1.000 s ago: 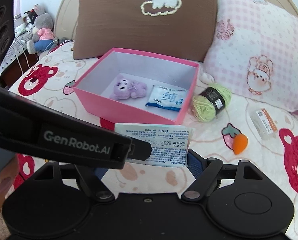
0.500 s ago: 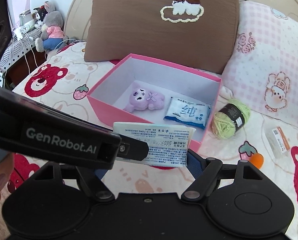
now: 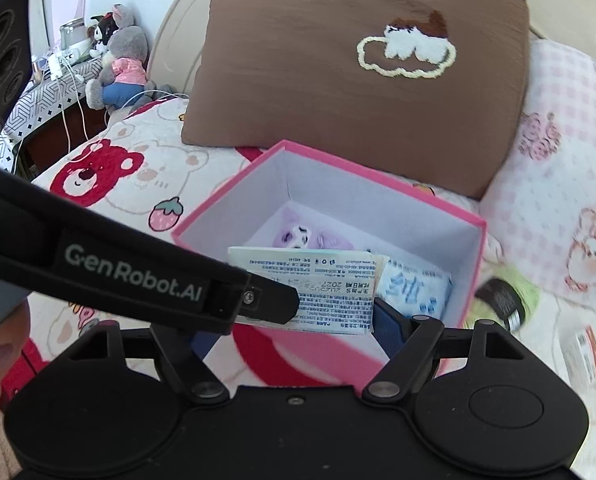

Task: Organize objects
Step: 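Carry the soap bar box with the left tool over the pink box, then lower the soap bar box into the pink box and open the left tool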

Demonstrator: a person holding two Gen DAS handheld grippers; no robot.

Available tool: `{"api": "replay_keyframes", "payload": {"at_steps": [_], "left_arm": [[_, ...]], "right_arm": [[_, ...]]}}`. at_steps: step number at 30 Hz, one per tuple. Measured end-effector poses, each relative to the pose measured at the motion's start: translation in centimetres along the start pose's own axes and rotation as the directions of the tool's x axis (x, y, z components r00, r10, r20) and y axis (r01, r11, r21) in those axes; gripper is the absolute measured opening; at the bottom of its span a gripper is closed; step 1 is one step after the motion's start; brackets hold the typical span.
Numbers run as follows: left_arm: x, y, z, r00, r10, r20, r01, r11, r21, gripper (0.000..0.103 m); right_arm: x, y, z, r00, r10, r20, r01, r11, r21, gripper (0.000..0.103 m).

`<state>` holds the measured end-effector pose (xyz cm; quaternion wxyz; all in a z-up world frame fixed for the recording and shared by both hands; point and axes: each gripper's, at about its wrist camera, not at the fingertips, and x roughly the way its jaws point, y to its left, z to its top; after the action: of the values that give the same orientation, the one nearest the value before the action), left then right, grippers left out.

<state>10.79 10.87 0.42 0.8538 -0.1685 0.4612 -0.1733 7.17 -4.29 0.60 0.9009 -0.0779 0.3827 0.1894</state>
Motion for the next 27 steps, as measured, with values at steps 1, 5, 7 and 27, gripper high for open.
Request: {"api": "replay_keyframes", "payload": {"at_steps": [1, 5, 7, 27], "left_arm": [[0.5, 0.3, 0.5, 1.0, 0.006, -0.007, -0.006, 1.0, -0.012, 0.037], [3.2, 1.5, 2.5, 0.999, 0.017, -0.051, -0.02, 0.998, -0.052, 0.037], [4.7, 2.2, 3.2, 0.997, 0.018, -0.073, -0.024, 0.997, -0.075, 0.037], [14.2, 7.3, 4.2, 0.97, 0.09, -0.226, -0.123, 0.983, -0.139, 0.037]], "right_arm": [[0.5, -0.2, 0.4, 1.0, 0.003, 0.0, -0.003, 1.0, 0.001, 0.08], [2.8, -1.6, 1.9, 0.999, 0.017, -0.027, -0.016, 0.999, 0.032, 0.079], [4.3, -2.8, 2.5, 0.998, 0.032, -0.062, -0.027, 0.997, 0.076, 0.079], [15.5, -6.5, 1.4, 0.939, 0.175, -0.296, -0.106, 0.966, 0.236, 0.068]]}}
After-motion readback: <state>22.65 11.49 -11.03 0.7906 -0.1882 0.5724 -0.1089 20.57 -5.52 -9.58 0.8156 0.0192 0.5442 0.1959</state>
